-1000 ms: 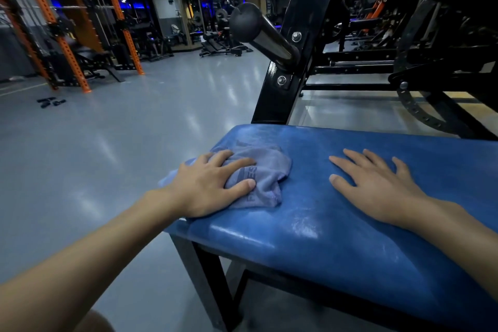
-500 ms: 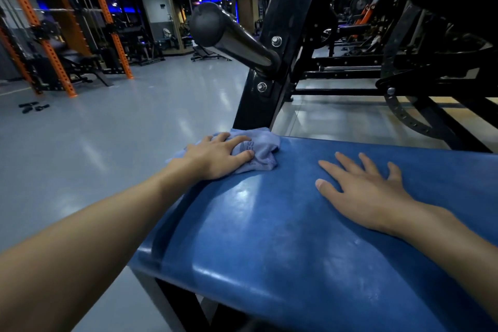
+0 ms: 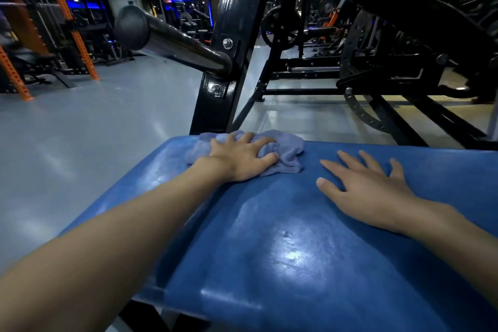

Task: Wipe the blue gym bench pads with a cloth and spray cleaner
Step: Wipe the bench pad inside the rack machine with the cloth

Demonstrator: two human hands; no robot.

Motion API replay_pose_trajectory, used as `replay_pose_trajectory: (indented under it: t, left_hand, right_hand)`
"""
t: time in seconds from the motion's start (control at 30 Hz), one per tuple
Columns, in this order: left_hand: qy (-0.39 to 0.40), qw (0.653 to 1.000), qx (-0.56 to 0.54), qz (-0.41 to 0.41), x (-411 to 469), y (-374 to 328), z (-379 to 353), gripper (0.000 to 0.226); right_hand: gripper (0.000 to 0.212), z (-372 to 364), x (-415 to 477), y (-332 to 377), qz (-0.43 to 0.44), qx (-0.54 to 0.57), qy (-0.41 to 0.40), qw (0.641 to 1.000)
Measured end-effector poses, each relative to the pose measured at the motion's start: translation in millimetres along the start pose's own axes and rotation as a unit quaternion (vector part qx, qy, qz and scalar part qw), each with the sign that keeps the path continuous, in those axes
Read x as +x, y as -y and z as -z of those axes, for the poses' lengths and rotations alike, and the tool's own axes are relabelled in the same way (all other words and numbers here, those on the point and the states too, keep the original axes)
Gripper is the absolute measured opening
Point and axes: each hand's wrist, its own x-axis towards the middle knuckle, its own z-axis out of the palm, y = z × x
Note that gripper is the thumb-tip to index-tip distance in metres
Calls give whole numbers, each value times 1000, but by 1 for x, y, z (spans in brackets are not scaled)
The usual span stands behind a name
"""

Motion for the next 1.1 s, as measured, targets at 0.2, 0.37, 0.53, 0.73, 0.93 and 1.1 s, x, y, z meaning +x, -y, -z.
replay_pose_trajectory:
  t: [0.2,0.37,0.53,0.73,0.93,1.1]
  left_hand:
    - [-13,999,-41,27,-14,0,14,64]
    - [13,999,-25,31,-19,15,2,82]
    - [1,1000,-13,28,-18,7,0,72]
    - [13,999,3,30,-9,-22,-3,79]
    - [22,999,-15,22,-1,-78,0,95]
    - [23,1000,-7,13,0,-123,-1,72]
  right_hand:
    - [63,-5,-5,-6,-16,10,2,1000]
    - [62,-6,-6,-7,-20,12,-6,1000]
    - [63,-1,-3,-9,-4,22,9,1000]
    - [62,17,-3,-75,-27,7,-27,999]
    - [64,6,-8,-99,-27,34,6,999]
    - [65,10,-13,-114,-8,89,-36,995]
